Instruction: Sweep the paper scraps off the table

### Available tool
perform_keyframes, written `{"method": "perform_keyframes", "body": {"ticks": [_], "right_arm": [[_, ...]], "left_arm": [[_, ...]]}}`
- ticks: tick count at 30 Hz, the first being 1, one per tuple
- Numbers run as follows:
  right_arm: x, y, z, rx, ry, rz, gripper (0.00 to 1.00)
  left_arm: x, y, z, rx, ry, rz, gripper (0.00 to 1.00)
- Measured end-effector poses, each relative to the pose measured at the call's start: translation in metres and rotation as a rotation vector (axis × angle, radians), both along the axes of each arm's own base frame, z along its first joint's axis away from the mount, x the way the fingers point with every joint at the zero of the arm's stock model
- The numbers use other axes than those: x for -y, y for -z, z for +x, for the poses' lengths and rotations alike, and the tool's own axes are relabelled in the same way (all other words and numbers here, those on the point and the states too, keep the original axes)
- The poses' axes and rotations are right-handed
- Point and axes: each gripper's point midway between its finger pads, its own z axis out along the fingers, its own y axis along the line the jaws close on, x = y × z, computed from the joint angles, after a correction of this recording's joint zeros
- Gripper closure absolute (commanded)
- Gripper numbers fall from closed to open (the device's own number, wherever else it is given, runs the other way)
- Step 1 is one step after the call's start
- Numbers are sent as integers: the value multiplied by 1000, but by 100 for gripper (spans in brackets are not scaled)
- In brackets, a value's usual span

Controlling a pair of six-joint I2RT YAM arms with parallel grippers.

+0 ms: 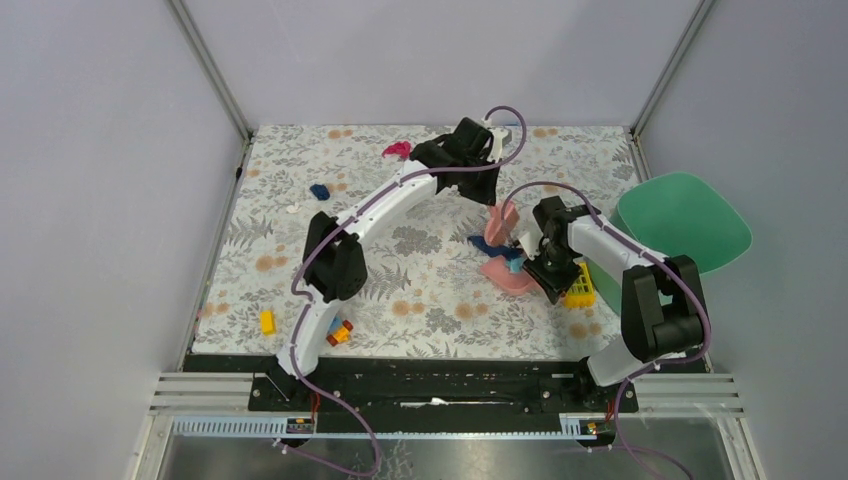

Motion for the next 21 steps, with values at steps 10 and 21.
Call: {"method": "perform_keyframes", "body": {"ticks": [10, 21], "right_arm": [[-13, 4, 7, 14, 19, 64, 100], [-32, 4, 15, 98, 9, 182, 100]], "left_arm": [[3, -41, -48, -134, 3, -125, 100], [-31, -106, -35, 61, -123, -132, 100]]}}
